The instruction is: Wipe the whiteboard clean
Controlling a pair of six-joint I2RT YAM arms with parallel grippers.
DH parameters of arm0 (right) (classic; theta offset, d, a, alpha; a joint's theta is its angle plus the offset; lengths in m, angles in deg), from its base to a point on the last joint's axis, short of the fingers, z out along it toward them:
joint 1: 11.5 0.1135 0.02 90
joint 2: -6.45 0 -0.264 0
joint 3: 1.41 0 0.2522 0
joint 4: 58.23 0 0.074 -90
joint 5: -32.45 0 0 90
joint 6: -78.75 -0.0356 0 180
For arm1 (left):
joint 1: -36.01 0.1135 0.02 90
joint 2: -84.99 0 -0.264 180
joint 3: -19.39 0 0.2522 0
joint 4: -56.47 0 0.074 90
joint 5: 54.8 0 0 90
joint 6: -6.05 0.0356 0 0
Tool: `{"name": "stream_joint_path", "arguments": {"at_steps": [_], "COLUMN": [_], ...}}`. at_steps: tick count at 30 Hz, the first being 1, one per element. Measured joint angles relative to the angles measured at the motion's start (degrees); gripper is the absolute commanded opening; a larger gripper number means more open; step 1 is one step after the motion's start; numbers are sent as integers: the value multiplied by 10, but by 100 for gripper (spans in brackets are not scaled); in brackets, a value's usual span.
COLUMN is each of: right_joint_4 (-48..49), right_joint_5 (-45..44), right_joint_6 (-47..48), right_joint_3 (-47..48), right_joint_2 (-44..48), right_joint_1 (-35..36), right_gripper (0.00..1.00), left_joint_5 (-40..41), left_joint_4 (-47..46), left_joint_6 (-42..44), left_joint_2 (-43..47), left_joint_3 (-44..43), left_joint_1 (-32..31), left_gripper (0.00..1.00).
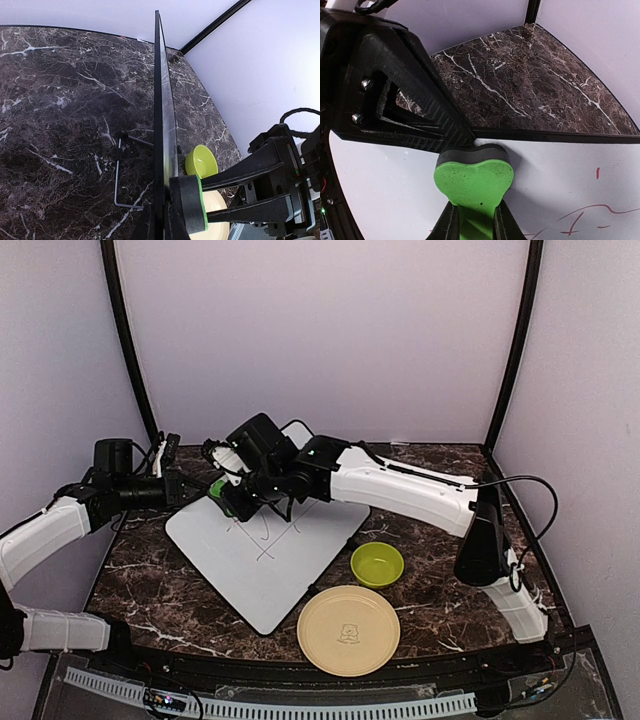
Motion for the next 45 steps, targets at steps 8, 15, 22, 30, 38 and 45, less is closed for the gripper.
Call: {"name": "stream_joint_path", "arguments": {"at_steps": [8,15,22,30,38,45], "right_joint_4": [-14,-55,-78,-38,76,167], "right_joint_5": [-7,0,-4,-19,-9,4], "right_joint_6": [12,3,-7,-7,-8,-9], "right_joint_3": [-19,1,33,-25,-191,-299], "right_joint_2": [9,6,-7,17,83,133], "right_joint_1": [-5,-35,-40,-35,-36,-39], "right_gripper": [0,0,0,26,45,55], "left_joint_5": [3,3,6,9,7,4], "left_joint_4": [1,1,1,2,-3,-9], "left_joint_6": [3,4,4,4,3,3], "left_joint_2": [0,0,0,0,-1,-1], "left_joint_3": [0,0,0,0,0,0], "left_joint_1": [0,0,-2,-3,-9,-12], "left_gripper": [0,0,0,0,0,0]}}
